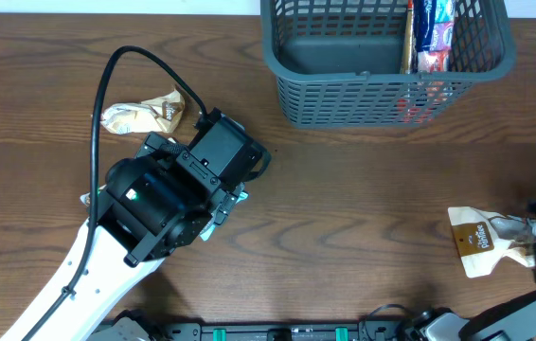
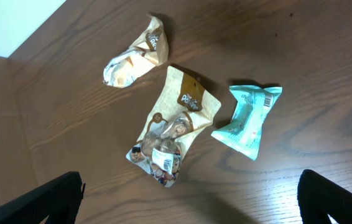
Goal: Pack container
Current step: 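Lower the right gripper and grasp the dried-mushroom bag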
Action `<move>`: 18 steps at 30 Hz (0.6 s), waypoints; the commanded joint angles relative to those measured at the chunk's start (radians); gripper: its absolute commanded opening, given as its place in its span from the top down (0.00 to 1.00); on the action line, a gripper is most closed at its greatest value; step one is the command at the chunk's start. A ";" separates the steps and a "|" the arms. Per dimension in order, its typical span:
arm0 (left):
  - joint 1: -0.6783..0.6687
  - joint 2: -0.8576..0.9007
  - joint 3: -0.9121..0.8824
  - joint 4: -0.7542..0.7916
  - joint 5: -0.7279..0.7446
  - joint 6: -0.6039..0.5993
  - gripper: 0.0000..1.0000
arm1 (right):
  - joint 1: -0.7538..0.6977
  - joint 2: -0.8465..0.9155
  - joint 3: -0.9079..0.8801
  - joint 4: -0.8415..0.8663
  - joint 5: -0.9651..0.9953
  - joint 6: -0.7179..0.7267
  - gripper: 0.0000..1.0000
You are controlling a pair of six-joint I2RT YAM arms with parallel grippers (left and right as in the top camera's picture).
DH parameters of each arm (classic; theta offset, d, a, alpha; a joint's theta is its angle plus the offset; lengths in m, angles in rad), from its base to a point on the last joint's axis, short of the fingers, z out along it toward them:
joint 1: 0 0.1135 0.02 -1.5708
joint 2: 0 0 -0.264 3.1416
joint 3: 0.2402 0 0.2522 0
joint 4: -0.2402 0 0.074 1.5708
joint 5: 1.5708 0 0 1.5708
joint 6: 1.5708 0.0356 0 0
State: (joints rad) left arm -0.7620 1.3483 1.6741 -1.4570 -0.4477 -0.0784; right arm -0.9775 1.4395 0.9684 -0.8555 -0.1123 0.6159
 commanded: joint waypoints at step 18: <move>0.004 0.004 0.003 0.000 -0.005 -0.009 0.01 | 0.081 0.168 -0.035 0.129 0.067 0.095 0.01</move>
State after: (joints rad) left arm -0.7620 1.3483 1.6741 -1.4570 -0.4480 -0.0784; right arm -0.9340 1.5890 0.9386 -0.7425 -0.0853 0.6712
